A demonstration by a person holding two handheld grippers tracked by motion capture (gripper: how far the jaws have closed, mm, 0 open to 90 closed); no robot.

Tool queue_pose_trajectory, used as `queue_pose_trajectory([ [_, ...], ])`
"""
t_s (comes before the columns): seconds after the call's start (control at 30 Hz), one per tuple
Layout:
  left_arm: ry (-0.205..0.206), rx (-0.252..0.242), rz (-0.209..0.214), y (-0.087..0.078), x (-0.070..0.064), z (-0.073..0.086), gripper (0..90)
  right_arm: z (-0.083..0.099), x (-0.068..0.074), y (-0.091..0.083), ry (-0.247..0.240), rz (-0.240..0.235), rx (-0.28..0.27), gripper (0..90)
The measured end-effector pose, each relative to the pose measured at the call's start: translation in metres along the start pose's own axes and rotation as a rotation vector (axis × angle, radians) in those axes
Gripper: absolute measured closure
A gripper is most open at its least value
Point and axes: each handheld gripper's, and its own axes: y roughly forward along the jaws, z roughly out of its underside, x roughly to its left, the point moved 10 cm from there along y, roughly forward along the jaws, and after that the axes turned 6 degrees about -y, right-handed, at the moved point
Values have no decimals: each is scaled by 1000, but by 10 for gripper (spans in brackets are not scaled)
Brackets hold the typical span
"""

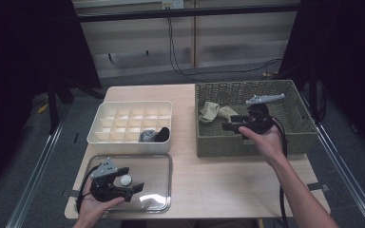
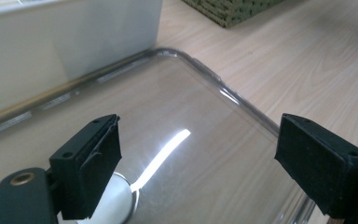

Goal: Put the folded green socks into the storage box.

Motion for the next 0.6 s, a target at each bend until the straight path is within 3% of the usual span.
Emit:
queue_pose_trajectory([
  [0.1, 2, 18, 8, 2, -4, 6, 130, -4, -8, 2, 1, 5, 9, 456],
  [0.17, -1, 23, -1, 3, -4, 7, 124, -9, -22, 6, 7, 22, 30, 453],
  [0.23, -15, 19, 13, 3, -5, 6, 124, -10, -25, 7, 6, 24, 36, 453],
  [0.37, -8, 16, -7, 1, -3, 6, 119, -14, -40, 16, 1, 38, 71, 451],
  [0.43, -24, 14, -2, 1, -2, 7, 116, -14, -49, 22, 6, 45, 95, 469],
  [0.6, -12, 36, -6, 5, -3, 9, 108, -12, -67, 37, 8, 59, 146, 528],
])
